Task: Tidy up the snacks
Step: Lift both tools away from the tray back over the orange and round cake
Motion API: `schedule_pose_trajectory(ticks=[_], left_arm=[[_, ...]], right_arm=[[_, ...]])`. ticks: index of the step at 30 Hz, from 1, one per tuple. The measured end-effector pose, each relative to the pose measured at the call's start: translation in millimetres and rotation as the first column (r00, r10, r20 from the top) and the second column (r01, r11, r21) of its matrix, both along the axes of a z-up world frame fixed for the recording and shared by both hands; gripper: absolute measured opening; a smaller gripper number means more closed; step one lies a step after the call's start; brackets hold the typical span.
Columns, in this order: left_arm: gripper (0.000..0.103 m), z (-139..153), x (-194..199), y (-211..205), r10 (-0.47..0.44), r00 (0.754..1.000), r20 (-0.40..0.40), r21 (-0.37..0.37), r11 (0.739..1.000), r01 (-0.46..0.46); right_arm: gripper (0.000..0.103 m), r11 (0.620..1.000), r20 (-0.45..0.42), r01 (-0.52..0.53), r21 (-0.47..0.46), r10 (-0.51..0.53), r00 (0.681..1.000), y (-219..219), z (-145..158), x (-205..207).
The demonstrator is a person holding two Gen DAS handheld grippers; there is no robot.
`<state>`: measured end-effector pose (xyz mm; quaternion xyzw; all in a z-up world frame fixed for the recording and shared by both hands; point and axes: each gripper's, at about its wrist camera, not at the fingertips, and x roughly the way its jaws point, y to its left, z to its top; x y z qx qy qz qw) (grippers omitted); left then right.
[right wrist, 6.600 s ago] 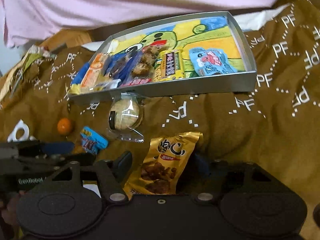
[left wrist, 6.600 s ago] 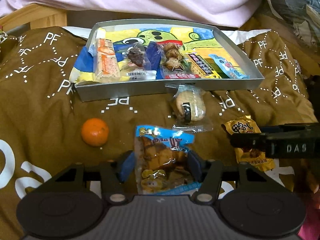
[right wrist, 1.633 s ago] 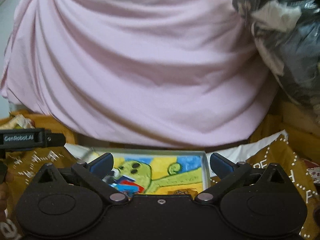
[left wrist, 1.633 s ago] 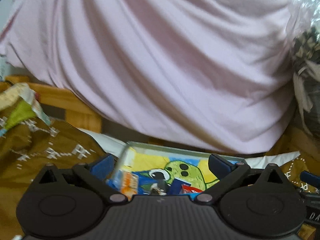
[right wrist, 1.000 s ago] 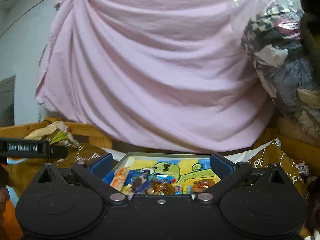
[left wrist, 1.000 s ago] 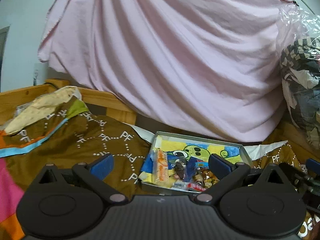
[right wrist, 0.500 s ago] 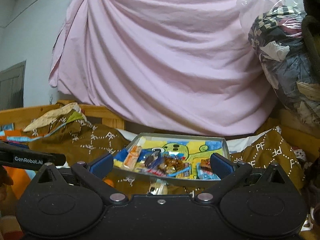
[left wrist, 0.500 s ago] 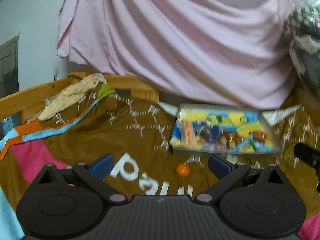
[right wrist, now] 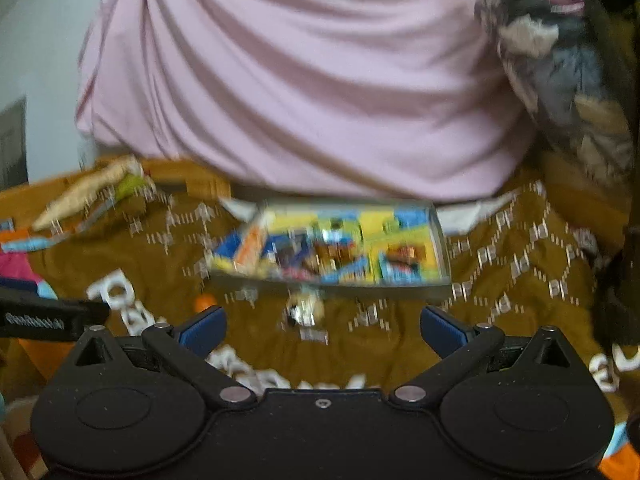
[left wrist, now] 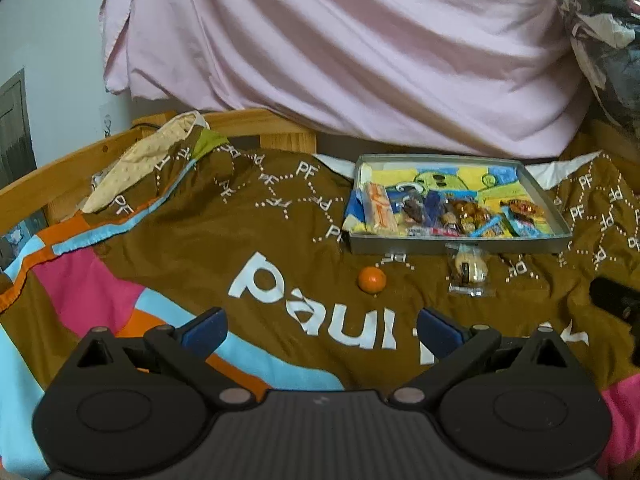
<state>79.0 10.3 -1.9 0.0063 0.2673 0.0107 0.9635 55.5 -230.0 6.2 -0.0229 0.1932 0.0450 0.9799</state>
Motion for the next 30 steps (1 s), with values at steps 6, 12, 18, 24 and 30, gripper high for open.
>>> schedule_pose_trajectory(ticks=[6,12,18,24,30], left_arm=[[0.103,-14,7,-7,0.005,0.996,-0.091,0.062,0.998,0.001],[0.103,-18,9,-10,-0.002,0.993,-0.117,0.075,0.997,0.011],[0.103,-19,14,-8,0.005,0.990,-0.141,0.061,0.998,0.004],[0.103,-21,28,-4,-0.001,0.982,-0.188,0.024,1.000,0.006],[0.103,-20,44,1,0.013,0.982,-0.189,-0.045,0.999,-0.022]], right_arm=[[0.102,1.000,-0.074,0.020,0.010,-0.019,0.997,-1,-11,6],[0.102,1.000,-0.098,0.005,-0.001,-0.005,0.995,3,-14,9],[0.102,1.000,-0.155,0.004,0.003,-0.004,0.988,5,-19,15],[0.102,1.000,-0.233,-0.005,0.019,0.009,0.973,7,-26,30],[0.102,0.999,-0.246,-0.032,0.021,0.036,0.969,10,-22,53]])
